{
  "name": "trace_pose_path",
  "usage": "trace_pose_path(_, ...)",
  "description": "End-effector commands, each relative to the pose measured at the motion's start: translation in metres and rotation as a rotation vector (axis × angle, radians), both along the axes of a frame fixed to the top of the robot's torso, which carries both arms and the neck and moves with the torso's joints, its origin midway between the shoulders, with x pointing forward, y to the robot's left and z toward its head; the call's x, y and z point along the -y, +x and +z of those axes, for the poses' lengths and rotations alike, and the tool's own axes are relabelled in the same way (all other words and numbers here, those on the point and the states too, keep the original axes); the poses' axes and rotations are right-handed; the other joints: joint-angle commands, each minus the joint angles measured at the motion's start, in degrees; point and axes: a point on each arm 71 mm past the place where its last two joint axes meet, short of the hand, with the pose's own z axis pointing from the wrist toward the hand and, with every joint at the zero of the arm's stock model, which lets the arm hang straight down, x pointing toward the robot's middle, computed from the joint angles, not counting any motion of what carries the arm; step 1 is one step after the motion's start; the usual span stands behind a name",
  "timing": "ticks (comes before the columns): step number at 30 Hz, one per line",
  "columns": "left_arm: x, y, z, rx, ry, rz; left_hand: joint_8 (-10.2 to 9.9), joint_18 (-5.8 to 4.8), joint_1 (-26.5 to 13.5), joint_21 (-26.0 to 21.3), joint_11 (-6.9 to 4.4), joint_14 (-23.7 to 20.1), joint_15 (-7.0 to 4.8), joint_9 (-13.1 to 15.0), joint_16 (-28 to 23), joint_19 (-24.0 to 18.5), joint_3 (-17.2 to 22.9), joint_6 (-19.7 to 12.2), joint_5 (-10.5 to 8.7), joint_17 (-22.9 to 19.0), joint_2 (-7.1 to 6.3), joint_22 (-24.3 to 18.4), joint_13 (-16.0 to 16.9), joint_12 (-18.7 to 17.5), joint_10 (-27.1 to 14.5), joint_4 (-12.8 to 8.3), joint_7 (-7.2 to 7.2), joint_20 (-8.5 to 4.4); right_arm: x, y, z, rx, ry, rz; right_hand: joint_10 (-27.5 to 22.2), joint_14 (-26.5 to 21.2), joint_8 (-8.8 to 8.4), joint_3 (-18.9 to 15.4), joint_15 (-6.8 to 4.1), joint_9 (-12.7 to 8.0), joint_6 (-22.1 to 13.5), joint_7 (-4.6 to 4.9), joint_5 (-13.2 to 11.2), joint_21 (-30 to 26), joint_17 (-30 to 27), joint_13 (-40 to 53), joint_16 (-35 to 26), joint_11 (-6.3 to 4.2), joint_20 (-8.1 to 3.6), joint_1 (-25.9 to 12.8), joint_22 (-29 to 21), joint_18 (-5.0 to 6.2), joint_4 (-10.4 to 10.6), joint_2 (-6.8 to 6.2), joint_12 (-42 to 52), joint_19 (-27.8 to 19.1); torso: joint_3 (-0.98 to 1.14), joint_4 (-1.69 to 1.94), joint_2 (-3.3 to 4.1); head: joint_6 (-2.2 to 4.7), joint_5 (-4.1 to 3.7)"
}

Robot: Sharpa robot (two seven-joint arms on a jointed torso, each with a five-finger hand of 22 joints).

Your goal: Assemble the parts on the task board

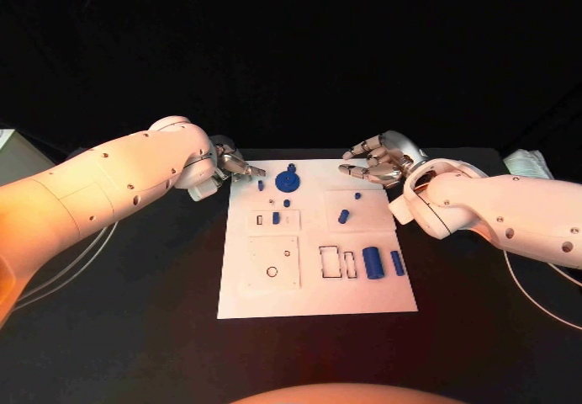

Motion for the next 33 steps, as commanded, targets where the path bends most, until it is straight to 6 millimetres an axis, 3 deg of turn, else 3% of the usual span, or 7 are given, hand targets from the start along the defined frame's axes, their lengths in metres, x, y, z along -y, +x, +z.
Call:
trace_pose_path(1, 0.003, 0.000, 0.000, -0.013, 0.006, -0.030, -0.3, 0.25, 0.3, -0.2, 0.00, 4.4, 0.43, -0.1, -0.2, -0.3, -0.4, -0.3, -0.10, 10.9, 0.10, -0.1, -0.1, -0.3, -0.3, 0.0, 0.07, 0.13, -0.002, 0.000, 0.001, 0.007, 0.001, 0.014, 0.9, 4.7, 0.32, 0.2, 0.43, -0.1, -0.2, 0.09, 0.2, -0.3, 9.5, 9.9, -0.4, 0.29, 0.51, -0.5, 11.2, 0.91, 0.3, -0.10, -0.2, 1.7, 0.00, -0.01, -0.04, -0.05, 0.00)
trace_pose_path(33, 0.013, 0.000, -0.008, -0.040, 0.010, -0.057, -0.5, 0.20, 1.5, -0.1, 0.04, 4.5, 0.55, -0.4, 0.0, -0.2, -0.3, 0.0, -0.10, 11.2, 0.87, 0.2, 0.2, 0.1, -0.4, -0.2, 0.08, 0.38, -0.004, -0.001, 0.001, 0.008, 0.002, 0.019, 0.9, 4.7, 0.37, 0.4, 0.41, -0.1, -0.2, 0.07, 0.2, -0.3, 9.5, 9.9, -0.4, 0.26, 0.49, -0.8, 11.2, 0.92, 0.1, -0.05, -0.3, 1.6, 0.05, 0.04, -0.05, -0.68, -0.35)
